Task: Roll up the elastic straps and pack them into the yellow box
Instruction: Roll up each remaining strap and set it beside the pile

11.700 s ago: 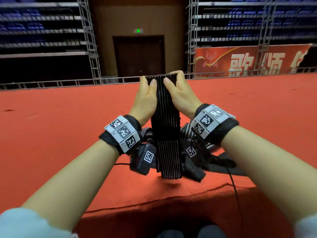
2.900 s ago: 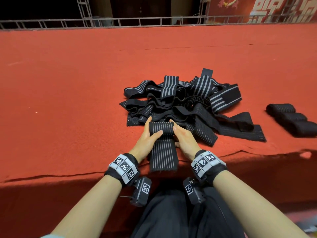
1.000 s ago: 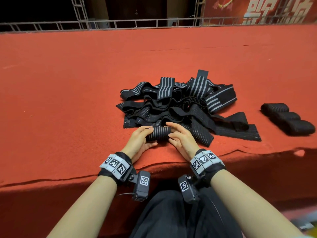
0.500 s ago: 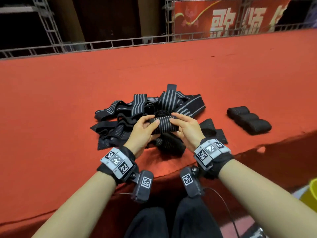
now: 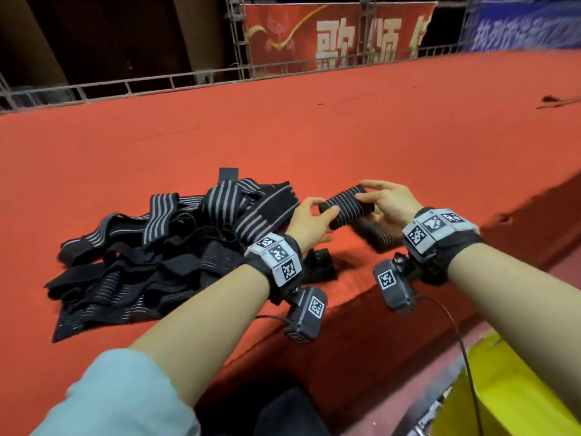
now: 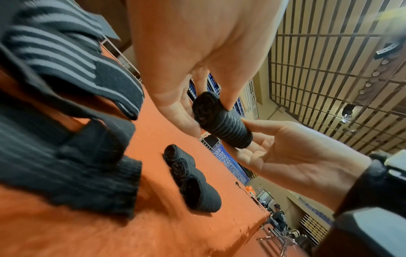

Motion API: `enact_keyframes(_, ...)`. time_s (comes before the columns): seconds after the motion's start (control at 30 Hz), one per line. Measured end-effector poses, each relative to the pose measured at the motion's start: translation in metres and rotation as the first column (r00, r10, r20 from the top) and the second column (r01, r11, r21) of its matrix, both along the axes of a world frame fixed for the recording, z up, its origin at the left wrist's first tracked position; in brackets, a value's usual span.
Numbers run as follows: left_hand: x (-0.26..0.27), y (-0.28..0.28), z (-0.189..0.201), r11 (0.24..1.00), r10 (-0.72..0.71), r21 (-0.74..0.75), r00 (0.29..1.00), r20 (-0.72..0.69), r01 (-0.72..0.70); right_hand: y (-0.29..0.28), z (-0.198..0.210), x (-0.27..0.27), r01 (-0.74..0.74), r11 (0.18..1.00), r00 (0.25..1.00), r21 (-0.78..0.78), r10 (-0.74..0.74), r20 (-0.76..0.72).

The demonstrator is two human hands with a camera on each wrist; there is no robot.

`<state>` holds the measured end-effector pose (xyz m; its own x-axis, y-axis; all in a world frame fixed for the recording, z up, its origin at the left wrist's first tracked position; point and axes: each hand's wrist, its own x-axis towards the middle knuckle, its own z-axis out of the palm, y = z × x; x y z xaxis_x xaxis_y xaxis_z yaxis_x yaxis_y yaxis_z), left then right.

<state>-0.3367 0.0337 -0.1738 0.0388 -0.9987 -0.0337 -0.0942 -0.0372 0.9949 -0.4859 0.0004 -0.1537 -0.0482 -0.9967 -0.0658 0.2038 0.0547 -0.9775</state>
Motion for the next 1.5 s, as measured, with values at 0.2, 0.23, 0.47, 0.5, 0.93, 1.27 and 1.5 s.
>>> enact_keyframes(0.2, -0.052, -0.037, -0.015, 0.994, -0.067, 0.088, 0.995, 0.073, 0.061, -0.033, -0.024, -0.055, 0.099, 0.984, 0.991, 0.150, -0.083, -0.108)
enact_keyframes(0.23, -0.060, -0.042, -0.018, 0.993, -0.068, 0.104, 0.996, 0.062, 0.061, -0.036, -0.026, -0.061, 0.119, 0.982, 0.988, 0.148, -0.102, -0.119)
enact_keyframes(0.47, -0.064, -0.088, -0.012, 0.990, -0.021, 0.137, 0.999, 0.030, 0.017, -0.078, -0.015, -0.062, 0.120, 0.987, 0.980, 0.111, -0.100, -0.171)
enact_keyframes(0.5, -0.061, -0.099, -0.010, 0.991, -0.009, 0.130, 0.999, 0.043, 0.004, -0.089, -0.012, -0.058, 0.108, 0.987, 0.979, 0.115, -0.086, -0.187)
enact_keyframes(0.93, -0.026, -0.202, -0.045, 0.984, 0.169, -0.002, 0.920, 0.352, -0.180, -0.196, -0.034, -0.023, 0.083, 0.994, 0.829, 0.073, -0.028, -0.558)
enact_keyframes(1.27, -0.028, -0.233, -0.082, 0.982, 0.094, 0.115, 0.912, 0.400, -0.152, -0.229, -0.059, -0.024, 0.025, 0.977, 0.579, 0.211, 0.158, -0.800)
enact_keyframes(1.5, -0.028, -0.243, -0.086, 0.964, 0.014, 0.231, 0.890, 0.456, -0.133, -0.226, -0.057, -0.021, 0.060, 0.950, 0.391, 0.305, 0.259, -0.883)
